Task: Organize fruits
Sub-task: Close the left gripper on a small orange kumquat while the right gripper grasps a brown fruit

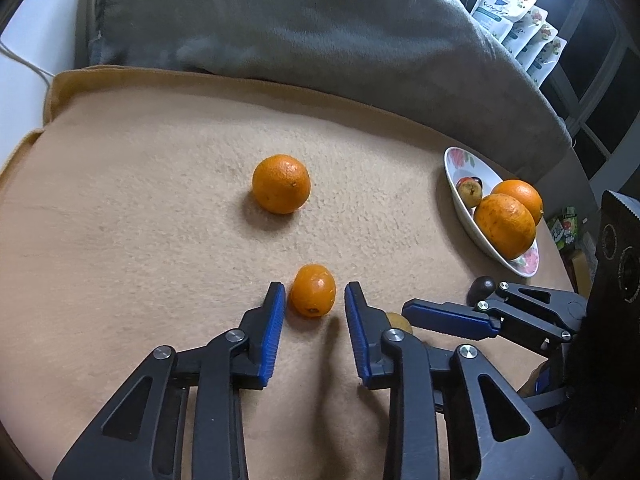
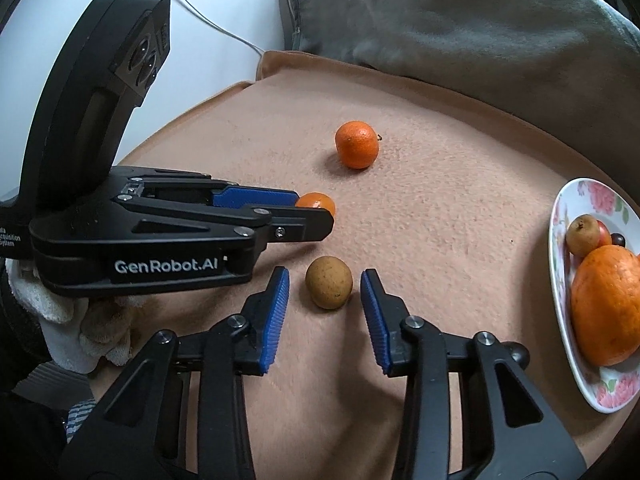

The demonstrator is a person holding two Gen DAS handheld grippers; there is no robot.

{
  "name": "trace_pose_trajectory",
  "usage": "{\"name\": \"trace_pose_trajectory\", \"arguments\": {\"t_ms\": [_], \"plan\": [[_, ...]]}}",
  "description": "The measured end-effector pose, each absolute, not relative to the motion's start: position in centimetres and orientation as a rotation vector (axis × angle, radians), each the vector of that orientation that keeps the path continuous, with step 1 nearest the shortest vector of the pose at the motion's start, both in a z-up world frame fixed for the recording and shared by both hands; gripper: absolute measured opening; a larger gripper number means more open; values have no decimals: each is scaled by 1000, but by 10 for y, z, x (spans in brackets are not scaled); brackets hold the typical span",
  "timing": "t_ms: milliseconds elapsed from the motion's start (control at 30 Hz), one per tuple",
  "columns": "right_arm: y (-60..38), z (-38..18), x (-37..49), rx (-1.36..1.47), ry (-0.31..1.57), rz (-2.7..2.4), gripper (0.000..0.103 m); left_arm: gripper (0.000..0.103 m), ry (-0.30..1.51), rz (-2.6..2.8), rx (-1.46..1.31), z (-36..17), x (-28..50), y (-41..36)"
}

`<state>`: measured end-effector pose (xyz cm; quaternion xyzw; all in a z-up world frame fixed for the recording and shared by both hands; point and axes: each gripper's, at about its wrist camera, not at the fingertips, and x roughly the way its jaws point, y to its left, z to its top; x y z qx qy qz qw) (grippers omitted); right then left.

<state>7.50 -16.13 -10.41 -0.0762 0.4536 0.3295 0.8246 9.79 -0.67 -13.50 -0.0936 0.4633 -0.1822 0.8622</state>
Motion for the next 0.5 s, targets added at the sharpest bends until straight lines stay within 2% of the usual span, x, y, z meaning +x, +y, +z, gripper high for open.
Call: {"name": "trace_pose_trajectory", "arguments": {"t_ms": [100,300,500], "plan": [[-160,-106,77,-165,972,696,38,24,976,-382,-197,-137,99,-7],[-158,-109,79,-175,981,689,27,22,975,-383,-200,-137,99,-8],[-158,-108,80,-168,979,690,27,21,972,-381,-196,-137,99,-9]]}}
